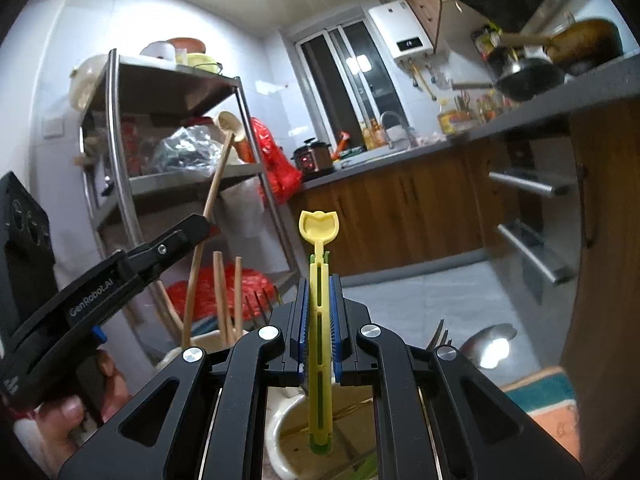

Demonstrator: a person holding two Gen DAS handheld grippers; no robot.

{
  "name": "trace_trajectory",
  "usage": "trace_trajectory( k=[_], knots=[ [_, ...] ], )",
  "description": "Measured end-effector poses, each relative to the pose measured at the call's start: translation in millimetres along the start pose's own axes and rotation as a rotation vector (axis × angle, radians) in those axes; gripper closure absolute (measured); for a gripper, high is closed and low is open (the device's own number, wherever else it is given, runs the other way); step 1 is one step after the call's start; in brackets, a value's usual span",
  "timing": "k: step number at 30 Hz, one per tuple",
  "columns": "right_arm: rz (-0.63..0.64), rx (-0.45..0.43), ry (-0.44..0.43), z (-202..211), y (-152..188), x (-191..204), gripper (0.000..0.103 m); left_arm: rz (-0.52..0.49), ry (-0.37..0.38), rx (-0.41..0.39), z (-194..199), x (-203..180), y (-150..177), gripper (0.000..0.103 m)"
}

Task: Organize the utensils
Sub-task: 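Carry the chopstick with left while right carries the yellow spoon above the holder, then release the chopstick into the large compartment with left while right drops spoon into small one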

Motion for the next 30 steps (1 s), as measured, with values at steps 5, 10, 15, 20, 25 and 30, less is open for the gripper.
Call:
trace_trajectory(
  k=[5,10,15,20,25,30],
  knots=[
    [0.115,0.008,0.019,2,13,11,0.093,-0.004,0.019,0.015,13,0,9,0.098],
    [0.135,0.048,0.031,9,18,11,0.093,-0.016,0.021,0.049,27,2,17,0.098],
    [0.132,0.097,0.042,21,22,9,0.093,-0.044,0.023,0.088,35,0,24,0.098],
    [0.124,0.124,0.031,31,28,10,0.093,-0.045,0.019,0.111,39,-2,26,0.098],
    [0.110,0.144,0.025,37,32,9,0.093,-0.055,0.010,0.119,43,1,27,0.098],
    [0.096,0.145,0.033,42,32,8,0.093,-0.043,0.007,0.140,48,6,29,0.098]
  ],
)
Point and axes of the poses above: each gripper's, at about its wrist camera, not at the fingertips, and z roughly against the way its jaws point, x to its left, y to its underside, the point moved 3 cm from there along -z, roughly the way its jaws point, and after that the axes turned 8 degrees about -x, right-handed, at the moved point
